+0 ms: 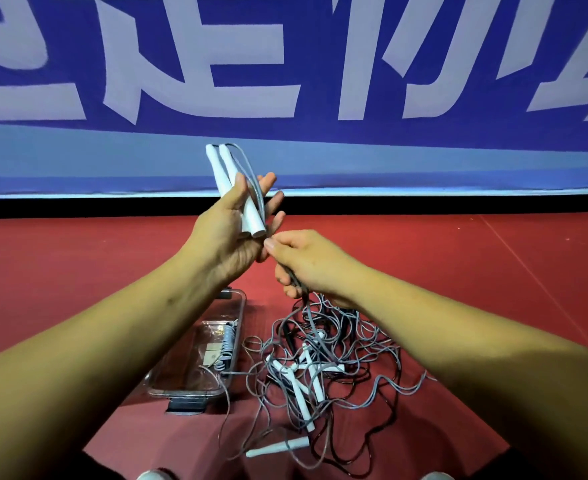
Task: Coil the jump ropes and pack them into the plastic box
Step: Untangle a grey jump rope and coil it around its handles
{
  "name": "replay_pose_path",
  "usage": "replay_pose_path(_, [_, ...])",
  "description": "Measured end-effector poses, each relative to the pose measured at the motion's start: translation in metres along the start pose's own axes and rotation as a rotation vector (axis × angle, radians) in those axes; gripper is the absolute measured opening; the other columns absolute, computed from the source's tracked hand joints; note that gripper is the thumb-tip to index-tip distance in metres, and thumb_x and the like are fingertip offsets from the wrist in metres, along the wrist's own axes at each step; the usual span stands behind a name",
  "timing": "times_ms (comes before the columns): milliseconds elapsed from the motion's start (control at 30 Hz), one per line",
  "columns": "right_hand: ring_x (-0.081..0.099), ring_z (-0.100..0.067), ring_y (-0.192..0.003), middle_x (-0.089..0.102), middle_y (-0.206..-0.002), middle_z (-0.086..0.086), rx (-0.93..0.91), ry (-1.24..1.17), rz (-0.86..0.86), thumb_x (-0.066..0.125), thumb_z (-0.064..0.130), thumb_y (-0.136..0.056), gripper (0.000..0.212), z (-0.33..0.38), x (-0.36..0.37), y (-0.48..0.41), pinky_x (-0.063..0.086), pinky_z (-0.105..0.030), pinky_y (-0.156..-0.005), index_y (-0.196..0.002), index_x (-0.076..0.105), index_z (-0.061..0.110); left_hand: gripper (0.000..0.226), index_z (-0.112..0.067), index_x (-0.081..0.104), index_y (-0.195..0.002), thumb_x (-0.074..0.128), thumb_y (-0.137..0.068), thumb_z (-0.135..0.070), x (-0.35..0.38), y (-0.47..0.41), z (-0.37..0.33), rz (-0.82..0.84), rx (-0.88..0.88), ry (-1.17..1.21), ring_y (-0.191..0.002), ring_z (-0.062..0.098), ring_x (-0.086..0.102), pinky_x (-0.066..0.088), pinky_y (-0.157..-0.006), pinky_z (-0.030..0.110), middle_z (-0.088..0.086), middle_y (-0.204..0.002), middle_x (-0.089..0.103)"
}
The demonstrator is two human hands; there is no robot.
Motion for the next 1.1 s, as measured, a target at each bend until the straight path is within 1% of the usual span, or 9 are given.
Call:
replay_pose_path(67, [0.05,-0.013,-0.038,0.05,-0.057,-0.008,0.012,0.094,0.01,0.036,0.028,-0.105,0.03,-0.001,0.002,0.0,0.038,-0.022,-0.045,-0.1,0.058,0.009,0.035,-0.026,0.058,-0.119,0.038,-0.102,-0.048,0.002,0.001,-0.003,0.019,0.02,-0.103,-0.125,0.023,0.058,0.039,-0.107,0.04,-0.005,-0.126,0.068])
replay_pose_path(200, [0.054,-0.015,-0.043,0.054,-0.058,-0.01,0.01,0.201,0.069,0.033,0.027,-0.106,0.029,0.0,0.01,0.002,0.041,-0.028,-0.052,-0.086,0.053,0.021,0.038,-0.038,0.057,-0.125,0.038,-0.099,-0.058,0.002,0.001,-0.002,0.03,-0.001,-0.163,-0.118,0.026,0.063,0.042,-0.089,0.04,0.005,-0.109,0.073])
replay_pose_path(300, [0.046,-0.009,-0.036,0.053,-0.057,-0.008,0.018,0.219,0.114,0.032,0.028,-0.106,0.029,0.002,0.016,0.005,0.037,-0.024,-0.044,-0.099,0.057,0.014,0.033,-0.033,0.053,-0.122,0.041,-0.1,-0.055,0.005,0.004,-0.006,0.041,-0.01,-0.031,-0.073,0.019,0.071,0.052,-0.063,0.027,-0.003,-0.069,0.061])
replay_pose_path(400, [0.05,-0.013,-0.04,0.054,-0.056,-0.006,-0.014,0.273,0.126,0.035,0.028,-0.105,0.035,0.008,0.021,0.009,0.041,-0.026,-0.049,-0.114,0.057,0.003,0.028,-0.027,0.05,-0.116,0.046,-0.1,-0.05,-0.002,-0.001,-0.018,-0.008,0.036,0.002,-0.042,0.005,0.033,0.027,-0.039,0.016,-0.006,-0.057,0.036])
replay_pose_path(467, [0.057,-0.018,-0.046,0.054,-0.055,-0.005,-0.072,0.334,0.12,0.039,0.022,-0.104,0.027,0.018,0.023,0.013,0.046,-0.028,-0.054,-0.113,0.056,0.003,0.021,-0.024,0.048,-0.111,0.049,-0.101,-0.043,-0.013,-0.008,-0.03,-0.08,0.1,-0.032,-0.042,0.005,0.024,0.021,-0.038,0.017,-0.006,-0.056,0.033])
replay_pose_path(600, [0.052,-0.016,-0.041,0.052,-0.055,-0.002,-0.085,0.37,0.117,0.048,0.014,-0.1,0.019,0.027,0.022,0.018,0.043,-0.02,-0.044,-0.106,0.06,0.001,0.016,-0.024,0.038,-0.092,0.05,-0.103,-0.023,-0.05,-0.019,-0.051,-0.268,0.219,-0.149,-0.042,0.008,0.023,0.022,-0.042,0.018,-0.003,-0.057,0.029])
replay_pose_path(800, [0.059,-0.021,-0.047,0.053,-0.052,-0.007,-0.112,0.397,0.08,0.059,0.011,-0.092,0.01,0.054,-0.004,0.024,0.039,-0.027,-0.055,-0.088,0.068,0.008,0.022,-0.022,0.036,-0.086,0.051,-0.101,-0.026,-0.079,-0.022,-0.068,-0.408,0.271,-0.512,-0.036,0.013,0.033,0.032,-0.039,0.018,0.002,-0.056,0.034])
replay_pose_path(933, [0.041,-0.004,-0.045,0.05,-0.052,0.006,-0.208,0.547,-0.107,0.065,0.017,-0.089,0.012,0.066,-0.042,0.024,0.035,-0.023,-0.051,-0.085,0.074,0.01,0.017,-0.023,0.046,-0.089,0.057,-0.099,-0.032,-0.067,-0.019,-0.054,-0.301,0.147,-0.85,-0.041,0.014,0.047,0.044,-0.038,0.02,0.005,-0.067,0.048])
replay_pose_path(1100, [0.061,-0.011,-0.073,0.069,-0.074,0.004,-0.311,0.689,-0.296,0.066,0.022,-0.088,0.011,0.073,-0.079,0.024,0.044,-0.027,-0.071,-0.083,0.074,0.015,0.01,-0.02,0.048,-0.096,0.056,-0.1,-0.022,-0.042,-0.014,-0.008,0.063,-0.101,-1.039,-0.036,0.015,0.039,0.034,-0.038,0.017,0.008,-0.063,0.043])
Point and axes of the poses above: each hand's wrist, its own y-axis away from the middle knuckle, its own x-axis out of the palm, z = x × y, the point moved 9 cm from there along -y, towards the middle knuckle
